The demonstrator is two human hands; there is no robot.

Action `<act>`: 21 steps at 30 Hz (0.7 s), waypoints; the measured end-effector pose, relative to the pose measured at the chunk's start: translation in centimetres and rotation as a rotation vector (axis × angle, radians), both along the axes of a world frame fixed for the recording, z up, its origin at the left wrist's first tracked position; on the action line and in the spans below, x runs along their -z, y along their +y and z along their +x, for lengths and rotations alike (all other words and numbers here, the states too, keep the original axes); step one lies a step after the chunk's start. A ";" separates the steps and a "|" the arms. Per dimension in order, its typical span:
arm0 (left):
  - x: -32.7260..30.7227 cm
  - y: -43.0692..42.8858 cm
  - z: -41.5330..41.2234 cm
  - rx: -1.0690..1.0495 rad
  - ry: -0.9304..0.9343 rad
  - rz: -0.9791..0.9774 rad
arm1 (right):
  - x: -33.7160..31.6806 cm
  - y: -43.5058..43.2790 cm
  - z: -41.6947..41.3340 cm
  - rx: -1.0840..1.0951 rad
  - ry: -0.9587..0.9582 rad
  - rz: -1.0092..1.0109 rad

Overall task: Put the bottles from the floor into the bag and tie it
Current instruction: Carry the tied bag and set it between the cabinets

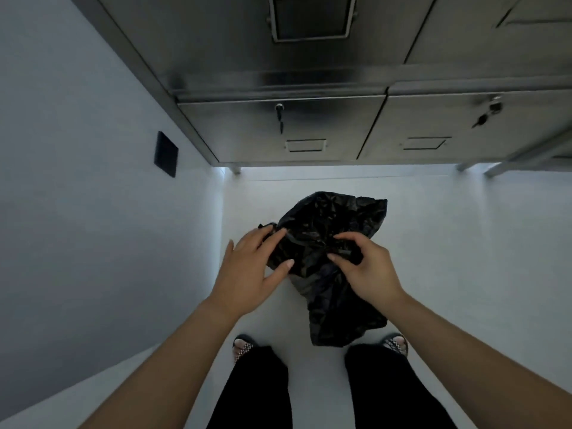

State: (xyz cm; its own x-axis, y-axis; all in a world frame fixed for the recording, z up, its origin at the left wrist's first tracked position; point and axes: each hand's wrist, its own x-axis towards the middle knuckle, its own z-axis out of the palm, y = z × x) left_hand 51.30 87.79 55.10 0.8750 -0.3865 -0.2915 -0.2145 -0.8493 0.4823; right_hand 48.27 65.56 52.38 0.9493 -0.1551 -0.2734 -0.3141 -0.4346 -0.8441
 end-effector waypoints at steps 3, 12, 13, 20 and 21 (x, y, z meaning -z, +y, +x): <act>-8.1 -0.2 -0.1 -0.001 -0.035 0.058 | -8.1 -0.6 -1.4 0.010 0.002 -0.037; -24.9 -3.2 -0.1 0.177 -0.179 0.057 | -25.5 -5.6 -8.3 0.345 -0.072 -0.036; -26.0 -4.1 -0.2 0.211 -0.191 0.046 | -26.8 -6.2 -9.3 0.400 -0.090 -0.035; -30.3 -13.8 -2.6 0.409 -0.179 -0.074 | -32.0 -11.0 -16.9 0.720 -0.218 -0.052; -30.6 -15.6 -2.9 0.449 -0.179 -0.069 | -32.4 -12.0 -17.8 0.749 -0.232 -0.050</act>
